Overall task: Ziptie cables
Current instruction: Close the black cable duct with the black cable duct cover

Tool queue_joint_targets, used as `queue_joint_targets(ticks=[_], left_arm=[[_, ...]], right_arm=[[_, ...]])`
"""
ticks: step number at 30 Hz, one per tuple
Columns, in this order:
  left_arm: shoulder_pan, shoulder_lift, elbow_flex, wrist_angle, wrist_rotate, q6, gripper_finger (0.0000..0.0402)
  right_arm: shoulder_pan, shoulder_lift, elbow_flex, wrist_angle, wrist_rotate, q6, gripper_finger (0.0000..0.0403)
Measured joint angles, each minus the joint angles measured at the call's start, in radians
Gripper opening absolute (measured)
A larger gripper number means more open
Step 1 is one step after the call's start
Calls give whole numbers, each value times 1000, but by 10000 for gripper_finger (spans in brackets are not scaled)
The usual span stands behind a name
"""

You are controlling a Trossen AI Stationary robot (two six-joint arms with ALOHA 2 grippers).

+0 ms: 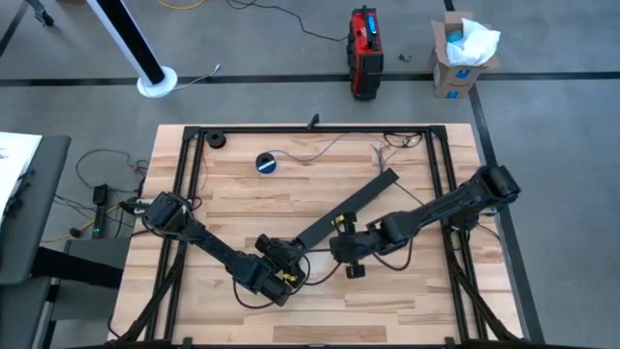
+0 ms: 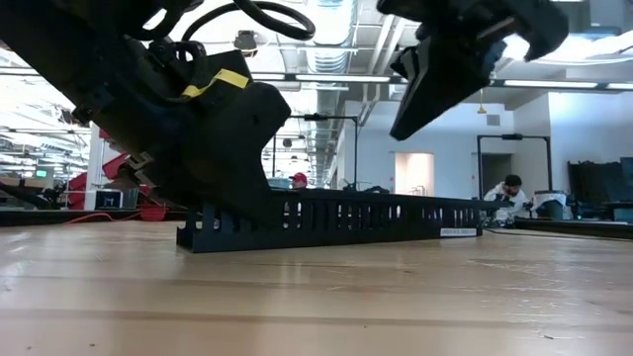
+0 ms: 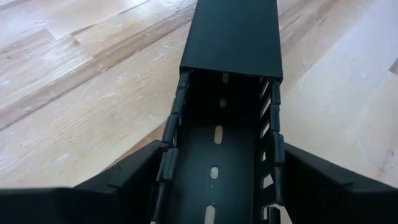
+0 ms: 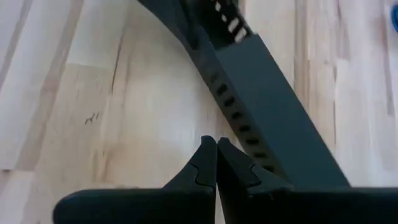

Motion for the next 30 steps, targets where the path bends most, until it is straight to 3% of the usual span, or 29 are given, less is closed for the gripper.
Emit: queue_joint_targets(ticks=[7,18,30], left_arm=[[0,0,0,3,16,1,248],[4,-2,1,3,33,2,247],[6,-2,2,1,41,15,247]], right_arm=[[-67,32,42,45,7,-148,0],[-140,37,42,52,-116,-183,0],[-148,196,42,94,-138,-240,0]])
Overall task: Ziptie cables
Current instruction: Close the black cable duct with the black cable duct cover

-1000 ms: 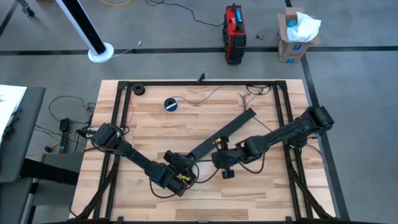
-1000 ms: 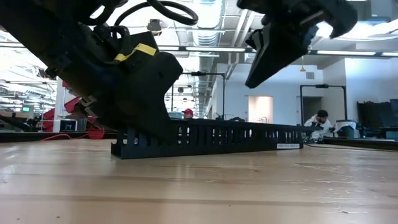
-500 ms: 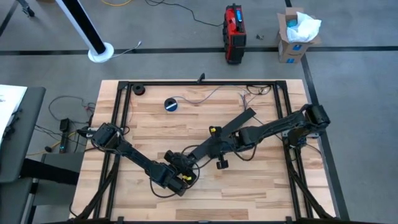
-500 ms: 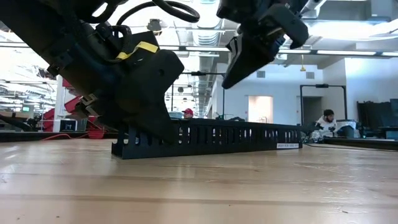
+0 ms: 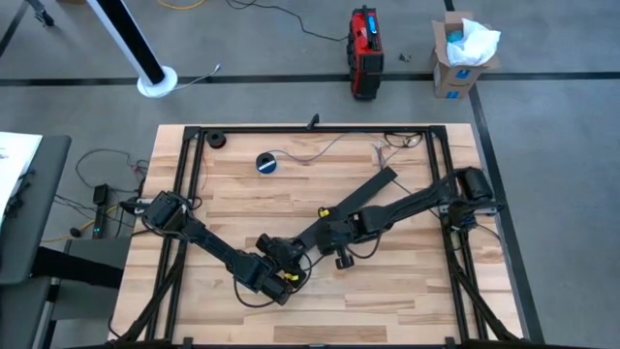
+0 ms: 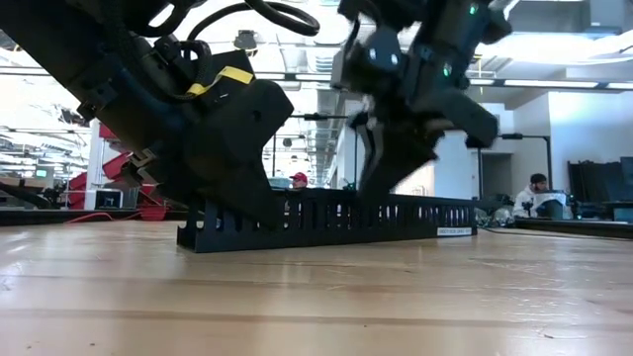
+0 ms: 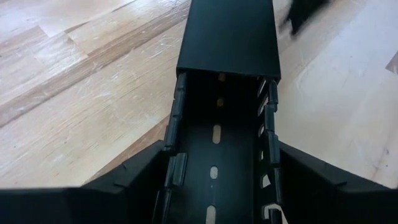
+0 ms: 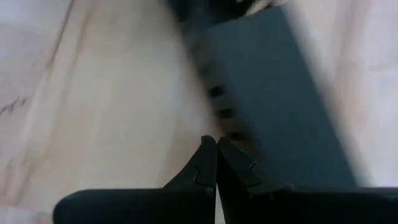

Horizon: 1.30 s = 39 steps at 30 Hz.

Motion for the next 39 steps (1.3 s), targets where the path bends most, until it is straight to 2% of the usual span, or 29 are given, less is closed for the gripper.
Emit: queue_joint_targets(ticks=[3,7,14,17,24,29,32,39], left_arm=[[0,0,0,0,1,3,247],[0,0,0,-2,1,13,247],[0,0,0,-6,5,33,247],[0,0,0,-2,8,44,247],[0,0,0,1,15,82,247],[0,0,-1,1,17,89,247],[-1,0,-1,-4,17,89,247],[1,1,-1,8,23,128,247]], right_arm=[[-3,39,-2,12,-60,-1,0],[5,49,-2,18,-65,2,0],[60,-110,37,-118,-54,-23,0],[30,-117,37,-57,-50,-77,0],[-74,-20,34,32,-66,-119,0],[-100,17,36,51,-166,-123,0],[-95,29,37,90,-185,-137,0],[-94,37,34,246,-288,-114,0]])
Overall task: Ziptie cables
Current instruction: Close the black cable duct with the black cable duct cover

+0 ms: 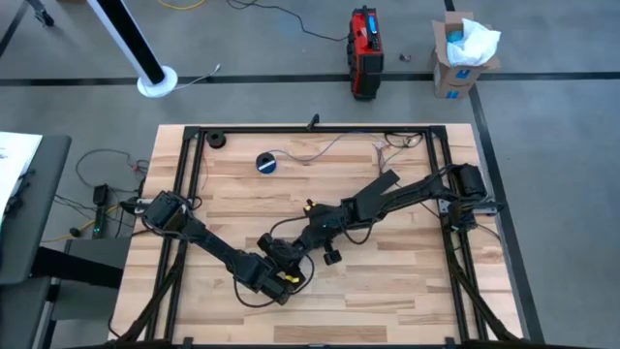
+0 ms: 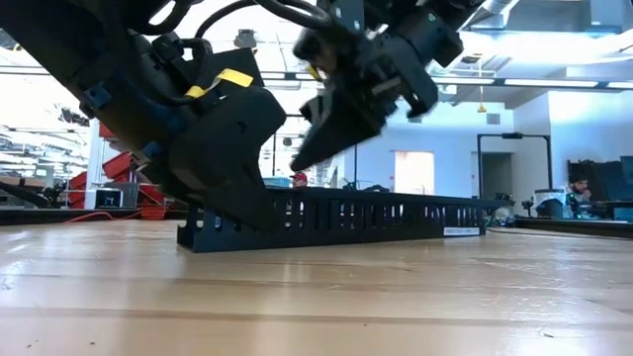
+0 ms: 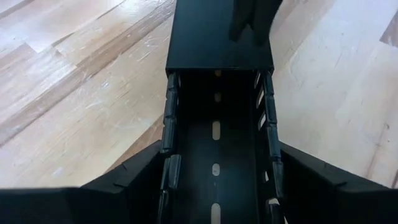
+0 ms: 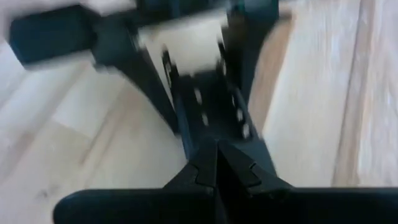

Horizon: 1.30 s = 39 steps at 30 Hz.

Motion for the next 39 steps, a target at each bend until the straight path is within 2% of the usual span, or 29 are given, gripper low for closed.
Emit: queue_joint_targets(ticks=[3,5,7,9,15,19,24,32,35,39], left_arm=[[4,0,0,-1,4,17,247],[4,0,0,-1,9,21,247],[4,0,0,-2,11,26,247],[4,0,0,-1,12,43,247],[4,0,1,4,37,140,247],[4,0,1,6,45,160,247],[4,-1,1,10,51,166,247],[3,-1,0,11,55,203,247],[3,-1,0,10,64,221,247],[5,-1,1,18,86,251,247]], right_arm=[[0,0,0,43,-33,3,0],[6,-12,0,32,10,-7,0],[19,-68,-3,-42,91,-47,0],[21,-117,11,-82,119,-99,0],[-24,-106,1,-375,132,-251,0],[-36,-102,-13,-442,131,-310,0],[-38,-70,-20,-367,92,-321,0],[-15,34,-3,-148,-2,-235,0],[-6,51,43,-165,-23,-208,0],[-1,-9,88,-297,-4,-213,0]])
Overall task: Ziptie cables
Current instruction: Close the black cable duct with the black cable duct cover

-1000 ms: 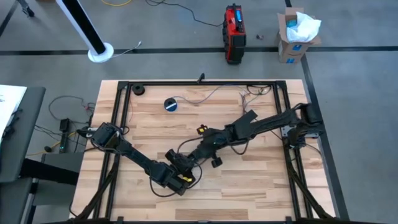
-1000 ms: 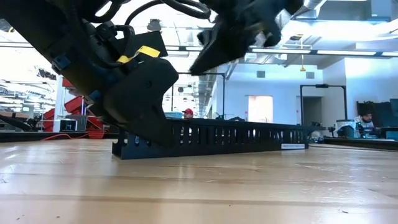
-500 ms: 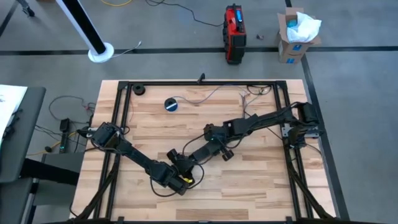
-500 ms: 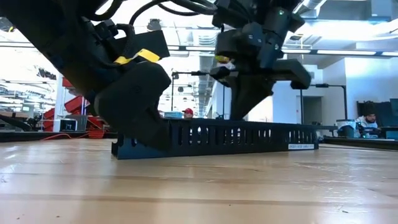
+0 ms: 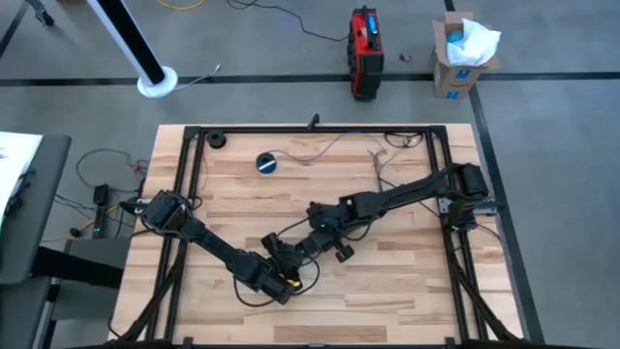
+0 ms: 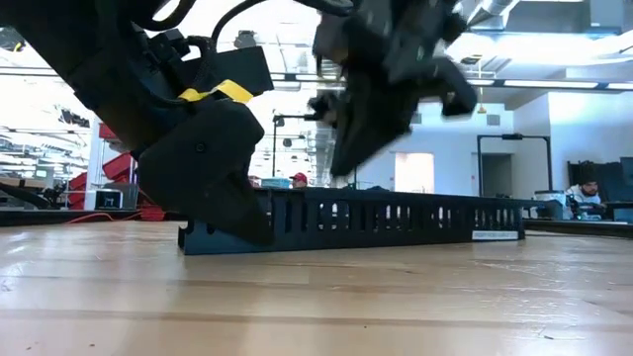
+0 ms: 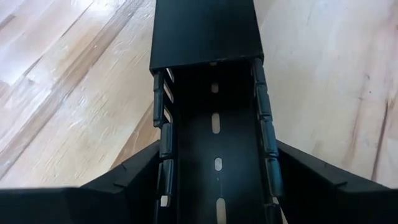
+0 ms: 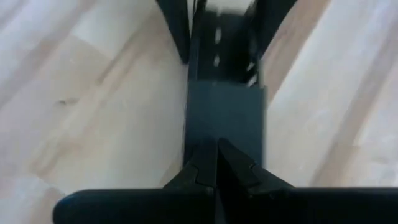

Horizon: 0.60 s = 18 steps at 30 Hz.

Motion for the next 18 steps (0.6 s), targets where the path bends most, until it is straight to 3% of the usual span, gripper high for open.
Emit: queue_joint_targets(ticks=[5,12,18], left_arm=[[0,0,1,3,6,51,247],[0,0,0,3,11,62,247],[0,0,-1,6,20,88,247]], right_arm=[[-15,-86,12,-107,29,-17,0],[-11,-39,11,-259,31,-43,0],[5,38,16,-197,26,-86,0]])
